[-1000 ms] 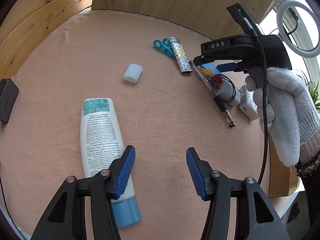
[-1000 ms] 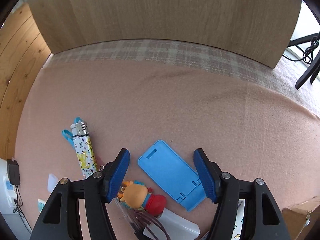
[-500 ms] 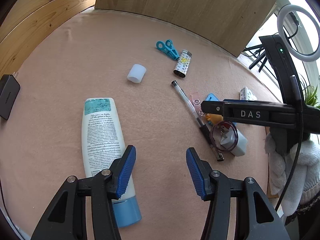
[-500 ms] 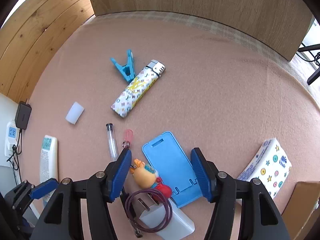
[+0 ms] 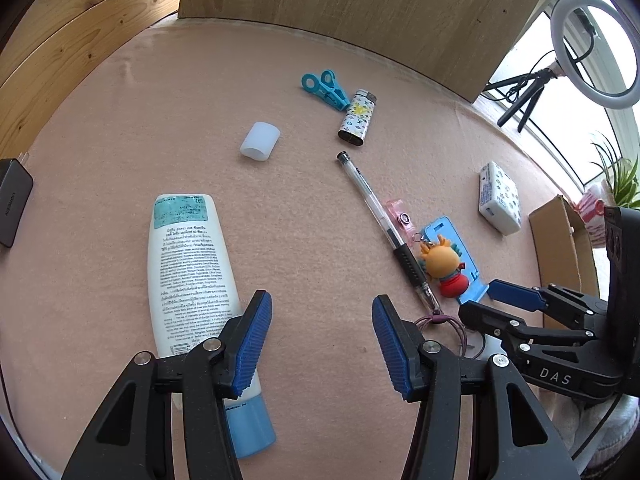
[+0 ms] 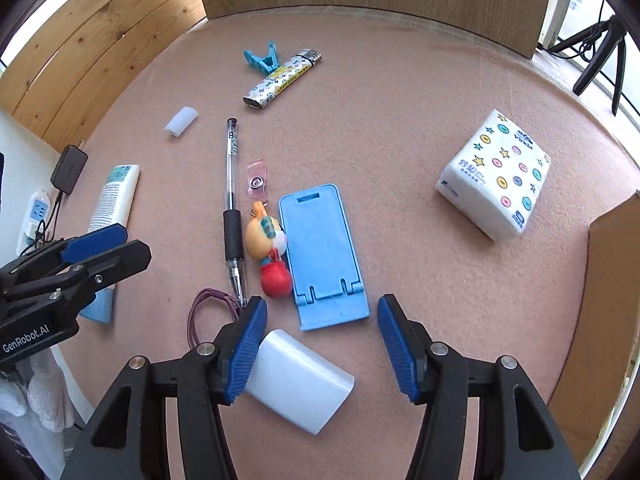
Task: Organize objects
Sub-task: 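Move the right tool down toward the white charger, then grasp the white charger with the right tool while the left tool grasps the purple cable, then carry charger and cable to the box while the right tool releases the charger inside, then lower the purple cable into the box with the left tool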
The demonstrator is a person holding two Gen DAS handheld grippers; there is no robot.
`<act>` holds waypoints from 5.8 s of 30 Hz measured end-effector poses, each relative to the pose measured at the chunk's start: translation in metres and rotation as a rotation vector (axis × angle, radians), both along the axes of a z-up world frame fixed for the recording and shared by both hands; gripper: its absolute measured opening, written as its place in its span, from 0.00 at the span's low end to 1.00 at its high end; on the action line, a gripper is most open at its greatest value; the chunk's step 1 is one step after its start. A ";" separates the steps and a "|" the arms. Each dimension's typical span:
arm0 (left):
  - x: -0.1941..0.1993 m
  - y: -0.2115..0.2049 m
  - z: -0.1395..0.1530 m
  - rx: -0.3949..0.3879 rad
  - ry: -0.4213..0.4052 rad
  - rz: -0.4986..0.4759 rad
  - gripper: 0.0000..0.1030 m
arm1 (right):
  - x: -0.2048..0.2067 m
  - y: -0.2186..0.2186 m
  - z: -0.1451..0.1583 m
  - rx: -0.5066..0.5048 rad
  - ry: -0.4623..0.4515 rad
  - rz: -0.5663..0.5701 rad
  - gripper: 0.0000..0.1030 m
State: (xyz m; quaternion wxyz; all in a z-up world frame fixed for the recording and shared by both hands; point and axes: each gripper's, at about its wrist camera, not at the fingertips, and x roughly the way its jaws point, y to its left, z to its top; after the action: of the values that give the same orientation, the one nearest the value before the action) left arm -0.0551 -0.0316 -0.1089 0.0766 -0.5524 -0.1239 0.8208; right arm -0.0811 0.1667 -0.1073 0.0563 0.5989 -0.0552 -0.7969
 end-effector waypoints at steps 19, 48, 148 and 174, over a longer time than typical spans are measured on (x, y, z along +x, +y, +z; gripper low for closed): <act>0.008 0.040 0.003 0.066 -0.039 -0.090 0.53 | 0.050 0.052 0.026 -0.108 0.006 -0.177 0.44; 0.011 0.072 -0.005 0.063 -0.100 -0.177 0.39 | 0.060 0.005 0.011 0.071 -0.034 0.096 0.44; 0.063 0.297 0.101 0.112 0.154 -0.434 0.02 | 0.173 0.199 0.079 0.076 0.157 -0.358 0.31; 0.064 0.318 0.094 0.019 0.169 -0.451 0.02 | 0.184 0.223 0.083 0.085 0.176 -0.412 0.46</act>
State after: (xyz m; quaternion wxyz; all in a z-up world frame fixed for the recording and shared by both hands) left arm 0.0087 0.2869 -0.0147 0.2732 -0.4949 0.0017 0.8249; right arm 0.1032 0.3897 -0.0247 -0.1281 0.5051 -0.1376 -0.8423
